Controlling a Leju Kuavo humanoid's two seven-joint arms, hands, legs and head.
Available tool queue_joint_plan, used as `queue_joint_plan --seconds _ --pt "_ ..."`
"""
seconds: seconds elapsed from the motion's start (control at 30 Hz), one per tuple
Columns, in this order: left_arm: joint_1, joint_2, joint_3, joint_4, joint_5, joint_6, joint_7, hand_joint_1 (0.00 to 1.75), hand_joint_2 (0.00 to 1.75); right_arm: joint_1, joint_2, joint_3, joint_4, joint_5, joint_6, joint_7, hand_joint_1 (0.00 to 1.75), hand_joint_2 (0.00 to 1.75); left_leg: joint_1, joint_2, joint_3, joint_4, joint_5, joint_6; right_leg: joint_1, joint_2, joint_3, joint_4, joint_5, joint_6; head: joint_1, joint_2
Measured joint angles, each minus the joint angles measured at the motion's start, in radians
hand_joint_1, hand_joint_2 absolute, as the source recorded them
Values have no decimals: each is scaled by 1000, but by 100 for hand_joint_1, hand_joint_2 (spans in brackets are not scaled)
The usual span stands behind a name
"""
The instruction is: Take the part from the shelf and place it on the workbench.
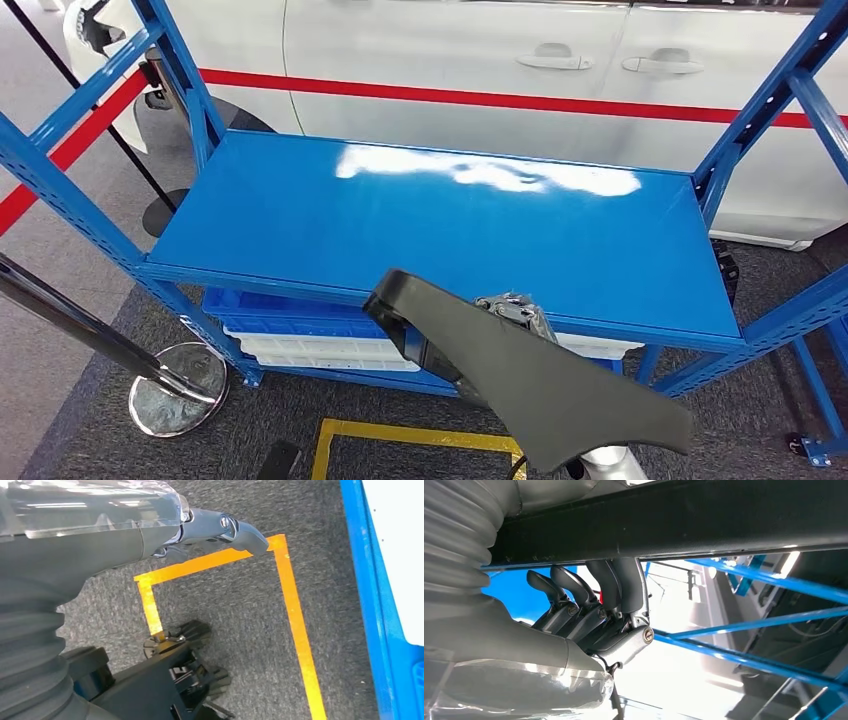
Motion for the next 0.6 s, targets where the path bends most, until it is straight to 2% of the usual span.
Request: queue_joint_plan --seconds 0.03,0.07,0.1,0.17,0.2,0.23,0.33,0.37,0.4,0.5,0.53,0.57,0.6 --pt "1 0 0 0 4 -1 4 0 175 3 0 -1 4 -7 1 7 175 175 1 0 -1 2 1 0 -2 0 -15 32 -6 2 0 0" --pt "3 0 0 0 7 -2 5 0 175 5 0 -1 7 -15 4 15 175 175 2 0 -2 6 1 -2 -5 0 -12 27 8 5 0 0" --pt "5 -1 0 0 9 -4 4 0 175 6 0 -1 10 -21 6 22 175 175 4 -1 -4 11 0 -4 -9 -1 10 -15 36 7 0 0" --pt "8 -1 0 0 10 -4 3 0 175 6 0 -2 14 -29 11 35 175 175 6 -3 -11 26 -7 -15 -14 1 73 -140 91 9 0 0" --pt "9 -1 0 0 9 -2 2 0 175 5 1 -3 15 -30 13 38 175 175 5 -4 -17 35 -9 -21 -14 3 91 -180 105 5 0 0" --pt "10 -1 0 0 7 0 3 0 175 6 2 -4 16 -32 14 41 175 175 4 -5 -22 42 -11 -27 -12 6 97 -197 108 -1 0 0" --pt "14 0 0 0 3 2 3 0 175 8 5 -8 18 -36 12 50 175 175 5 -5 -31 48 -11 -43 -8 8 85 -196 116 -25 0 0" --pt "15 0 0 0 4 1 3 0 175 8 7 -9 18 -39 11 53 175 175 6 -5 -36 59 -25 -48 -8 7 82 -197 121 -33 0 0" --pt "16 0 0 0 5 -1 3 0 175 7 9 -10 18 -44 10 58 175 175 7 -4 -47 89 -53 -52 -9 6 77 -199 126 -40 0 0" --pt "16 -1 0 0 10 -5 3 0 175 9 15 -17 18 -63 8 72 175 175 8 -2 -108 268 -172 -56 -2 7 53 -200 144 -51 -1 0" --pt "16 -1 0 0 11 -6 4 0 175 11 16 -19 18 -66 9 74 175 175 6 -2 -117 311 -193 -53 2 9 43 -199 152 -53 0 0" --pt "16 -1 0 0 12 -7 5 0 175 13 17 -22 19 -68 9 75 175 175 4 -2 -108 318 -195 -46 7 13 33 -199 160 -54 -1 0" --pt "16 -1 0 0 13 -8 6 0 175 15 17 -24 19 -68 10 76 175 175 -1 -4 -77 282 -181 -34 12 19 23 -200 169 -56 -1 0"
